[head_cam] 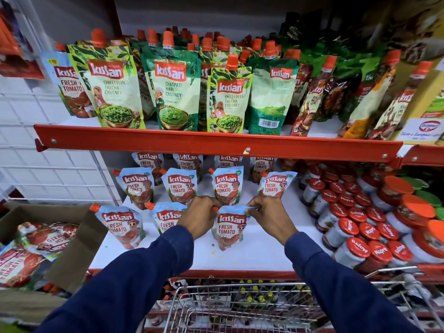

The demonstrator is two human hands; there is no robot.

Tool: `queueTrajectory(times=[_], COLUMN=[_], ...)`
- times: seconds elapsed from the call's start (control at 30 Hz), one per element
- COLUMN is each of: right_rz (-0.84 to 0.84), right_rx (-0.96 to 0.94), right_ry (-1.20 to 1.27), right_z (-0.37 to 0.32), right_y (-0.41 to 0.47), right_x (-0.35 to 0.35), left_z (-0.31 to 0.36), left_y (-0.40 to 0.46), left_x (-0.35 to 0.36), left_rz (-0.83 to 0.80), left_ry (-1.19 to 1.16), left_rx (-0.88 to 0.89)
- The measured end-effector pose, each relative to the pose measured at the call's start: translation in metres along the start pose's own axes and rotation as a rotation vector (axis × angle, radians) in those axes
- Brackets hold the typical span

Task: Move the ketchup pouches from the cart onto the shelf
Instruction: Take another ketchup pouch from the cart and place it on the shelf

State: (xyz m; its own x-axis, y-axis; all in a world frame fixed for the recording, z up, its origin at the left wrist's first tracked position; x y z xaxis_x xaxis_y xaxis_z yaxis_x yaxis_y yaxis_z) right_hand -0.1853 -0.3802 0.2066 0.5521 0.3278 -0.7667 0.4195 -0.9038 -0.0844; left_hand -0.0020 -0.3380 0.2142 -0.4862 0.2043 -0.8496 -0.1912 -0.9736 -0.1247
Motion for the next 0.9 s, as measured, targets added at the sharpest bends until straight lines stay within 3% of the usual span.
queueTrajectory(times=[0.23, 0.5, 0.67, 0.9], right_rz=[0.024, 0.103, -0.042, -0.339], right_rx=[-0.024, -0.142, -0.093, -0.078], right_ry=[-0.085, -0.581, -0.696, -0.615], right_z=[-0.006, 0.000, 0.021, 0.058], right_y=[-0.016, -0.083, -0.120, -0.163], right_x=[0.001, 0.055, 0.115, 0.219], left_z=[0.016, 0.025, -0.011, -0.074], left_y=[-0.018, -0.104, -0.148, -0.199], left_x=[-0.004, 0.046, 0.103, 0.202], left_rz=[0.033, 0.139, 0.041, -0.146], left_ry=[0.086, 0.460, 0.464, 0.400], left_rx=[-0.007, 0.120, 0.010, -0.110])
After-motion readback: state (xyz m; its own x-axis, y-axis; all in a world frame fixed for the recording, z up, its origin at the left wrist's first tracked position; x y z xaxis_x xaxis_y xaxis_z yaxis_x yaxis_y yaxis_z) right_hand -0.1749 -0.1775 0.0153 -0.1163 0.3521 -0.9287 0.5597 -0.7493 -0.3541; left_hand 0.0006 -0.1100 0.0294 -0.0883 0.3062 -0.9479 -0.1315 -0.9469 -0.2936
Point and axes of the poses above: each hand's wrist, its own y-axis towards the middle knuckle, its own x-axis out of the palm, z = x × y, the point moved 7 cm from there along y, towards the middle knuckle, and after that the axes turned 14 degrees about -z, right-handed, at the moved point
